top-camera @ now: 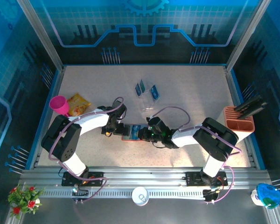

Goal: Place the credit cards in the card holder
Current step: Insert the credit card into the card slot.

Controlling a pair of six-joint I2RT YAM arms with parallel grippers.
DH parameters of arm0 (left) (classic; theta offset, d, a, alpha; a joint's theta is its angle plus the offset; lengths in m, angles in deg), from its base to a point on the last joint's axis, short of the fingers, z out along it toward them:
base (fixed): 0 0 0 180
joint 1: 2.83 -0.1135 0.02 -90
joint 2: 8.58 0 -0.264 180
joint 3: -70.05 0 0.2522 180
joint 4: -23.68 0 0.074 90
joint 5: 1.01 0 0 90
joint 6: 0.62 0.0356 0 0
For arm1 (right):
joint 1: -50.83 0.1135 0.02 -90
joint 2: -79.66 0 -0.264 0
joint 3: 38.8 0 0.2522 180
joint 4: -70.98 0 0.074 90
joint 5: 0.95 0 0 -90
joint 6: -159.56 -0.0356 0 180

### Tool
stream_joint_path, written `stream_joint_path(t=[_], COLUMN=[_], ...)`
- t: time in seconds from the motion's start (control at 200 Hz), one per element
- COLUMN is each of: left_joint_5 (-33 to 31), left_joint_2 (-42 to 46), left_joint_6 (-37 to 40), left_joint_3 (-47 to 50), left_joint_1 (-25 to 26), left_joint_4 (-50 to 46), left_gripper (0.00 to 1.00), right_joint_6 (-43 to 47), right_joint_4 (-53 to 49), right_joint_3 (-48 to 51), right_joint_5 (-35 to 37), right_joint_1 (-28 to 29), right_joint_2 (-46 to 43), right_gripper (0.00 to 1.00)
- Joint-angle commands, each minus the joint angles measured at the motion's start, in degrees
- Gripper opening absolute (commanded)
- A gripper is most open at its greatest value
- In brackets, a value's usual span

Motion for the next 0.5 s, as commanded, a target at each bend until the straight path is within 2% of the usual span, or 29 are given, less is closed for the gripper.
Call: stream_joint_path(t=[0.0,0.445,0.495], left_joint_5=[0.1,0.5,0.7], left_joint_2=[0.4,0.9,1.4], left_joint_6=[-0.2,-0.1,-0.1], left_joint_3=[1.8,1.8,1.4], left_joint_1=[0.4,0.5,0.5], left_joint_4=[-2.0,-1.9,-1.9], left_gripper=[0.99,0.99,0.99], right_joint_6=[0.0,1.2,2.3], right_joint_4=[-6.3,-10.5,-12.3], right_joint_3=[-1.0,-6.1,-7.5], right_joint_5=[-4.0,-9.4,-10.2], right_joint_1=[-0.5,-1.3,-1.3], right_joint_2=[2.6,7.3,7.4], right_gripper=[0.00,0.00,0.09])
